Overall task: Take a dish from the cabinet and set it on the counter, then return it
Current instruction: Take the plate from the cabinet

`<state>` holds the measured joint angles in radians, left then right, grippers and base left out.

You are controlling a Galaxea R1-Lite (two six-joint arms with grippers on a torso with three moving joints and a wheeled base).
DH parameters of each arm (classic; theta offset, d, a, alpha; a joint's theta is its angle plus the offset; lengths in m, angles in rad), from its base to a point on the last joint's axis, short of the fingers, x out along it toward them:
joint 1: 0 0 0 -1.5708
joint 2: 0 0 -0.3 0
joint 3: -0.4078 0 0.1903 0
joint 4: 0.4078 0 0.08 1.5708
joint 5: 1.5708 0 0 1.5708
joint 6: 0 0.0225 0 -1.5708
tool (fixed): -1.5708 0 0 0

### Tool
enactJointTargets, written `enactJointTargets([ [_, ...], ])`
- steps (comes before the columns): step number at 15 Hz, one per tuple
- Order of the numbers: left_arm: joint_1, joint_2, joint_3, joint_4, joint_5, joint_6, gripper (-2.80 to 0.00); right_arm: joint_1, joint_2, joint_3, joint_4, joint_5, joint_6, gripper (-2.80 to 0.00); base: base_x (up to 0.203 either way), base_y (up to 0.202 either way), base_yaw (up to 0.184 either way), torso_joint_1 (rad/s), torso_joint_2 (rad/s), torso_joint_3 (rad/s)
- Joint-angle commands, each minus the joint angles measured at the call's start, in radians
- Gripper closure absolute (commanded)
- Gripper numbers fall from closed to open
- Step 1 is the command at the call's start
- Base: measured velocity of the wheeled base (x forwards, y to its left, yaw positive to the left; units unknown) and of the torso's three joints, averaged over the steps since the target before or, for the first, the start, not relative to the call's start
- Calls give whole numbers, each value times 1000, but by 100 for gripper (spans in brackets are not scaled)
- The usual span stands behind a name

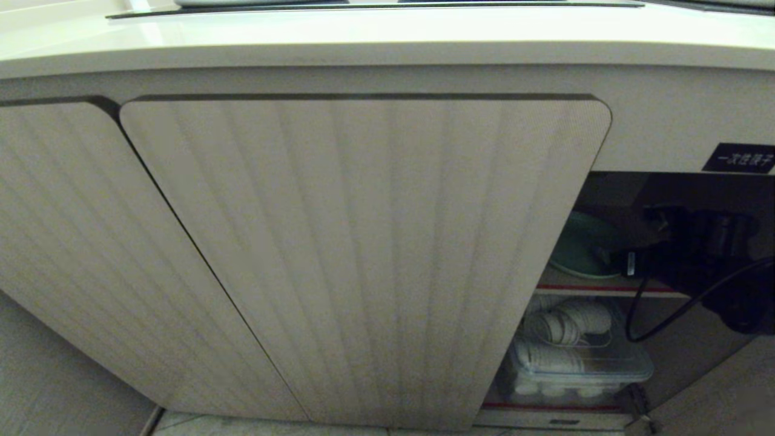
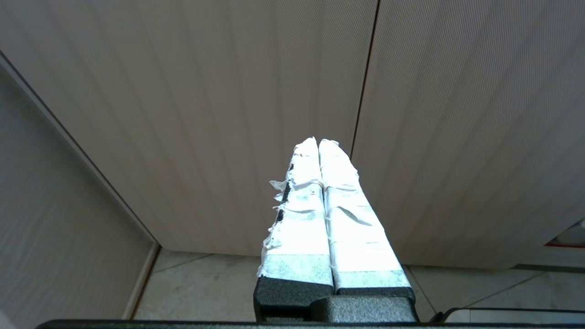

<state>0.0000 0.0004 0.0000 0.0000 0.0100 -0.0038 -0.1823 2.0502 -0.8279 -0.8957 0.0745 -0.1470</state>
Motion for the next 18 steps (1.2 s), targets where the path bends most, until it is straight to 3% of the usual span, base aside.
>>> enactJointTargets([
  [1, 0, 0, 0, 0, 1, -1, 0, 1, 16, -5, 1, 1, 18, -280, 0, 0, 0, 0, 0, 0],
  [18, 0, 0, 0, 0, -1, -1, 0, 13, 28, -65, 123, 1, 112, -280, 0, 0, 0, 0, 0, 0],
])
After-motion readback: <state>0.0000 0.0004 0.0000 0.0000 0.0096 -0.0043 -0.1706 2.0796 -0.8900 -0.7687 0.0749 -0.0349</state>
